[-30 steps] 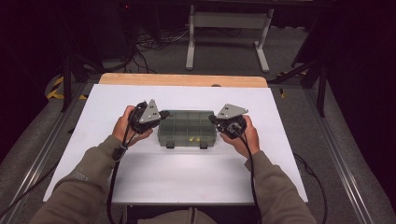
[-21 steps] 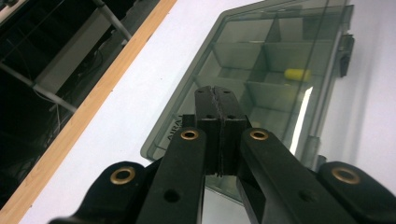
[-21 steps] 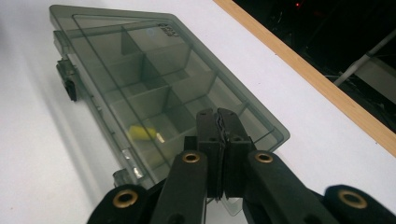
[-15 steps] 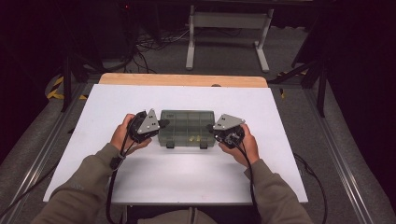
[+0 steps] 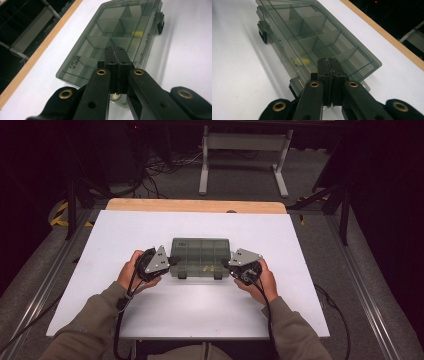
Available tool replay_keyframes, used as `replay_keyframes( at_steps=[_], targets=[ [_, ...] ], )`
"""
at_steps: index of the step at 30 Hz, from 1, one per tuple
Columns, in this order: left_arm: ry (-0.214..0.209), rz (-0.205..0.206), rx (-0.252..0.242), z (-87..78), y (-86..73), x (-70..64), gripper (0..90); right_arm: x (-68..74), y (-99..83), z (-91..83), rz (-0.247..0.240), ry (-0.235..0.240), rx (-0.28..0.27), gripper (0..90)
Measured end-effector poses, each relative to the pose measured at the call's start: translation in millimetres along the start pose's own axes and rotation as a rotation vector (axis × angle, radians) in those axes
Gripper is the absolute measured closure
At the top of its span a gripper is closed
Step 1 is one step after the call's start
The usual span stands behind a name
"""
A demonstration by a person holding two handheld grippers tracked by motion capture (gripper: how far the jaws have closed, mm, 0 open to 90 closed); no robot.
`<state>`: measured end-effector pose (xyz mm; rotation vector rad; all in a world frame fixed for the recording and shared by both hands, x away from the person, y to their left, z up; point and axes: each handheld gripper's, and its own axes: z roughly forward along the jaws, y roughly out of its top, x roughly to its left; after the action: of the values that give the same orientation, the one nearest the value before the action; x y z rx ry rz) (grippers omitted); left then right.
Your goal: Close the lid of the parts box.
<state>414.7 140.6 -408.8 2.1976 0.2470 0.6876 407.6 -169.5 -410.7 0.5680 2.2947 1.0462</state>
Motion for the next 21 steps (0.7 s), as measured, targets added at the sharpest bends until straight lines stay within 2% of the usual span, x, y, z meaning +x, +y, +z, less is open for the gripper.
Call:
replay_keyframes(
  at_steps=[11, 15, 21],
  targets=[
    [-0.011, -0.008, 0.008, 4.6, -8.5, -5.3, 90.0, 0.8, -6.6, 3.9, 0.012, 0.000, 0.008, 89.2],
    [-0.002, -0.006, 0.006, 4.7, -9.4, -6.3, 90.0, 1.5, -9.1, 5.7, 0.018, -0.003, 0.008, 89.3],
    [-0.012, -0.027, 0.002, 8.0, -14.8, -7.2, 90.0, 2.5, -11.6, 7.5, 0.031, -0.002, 0.003, 90.0]
  ],
)
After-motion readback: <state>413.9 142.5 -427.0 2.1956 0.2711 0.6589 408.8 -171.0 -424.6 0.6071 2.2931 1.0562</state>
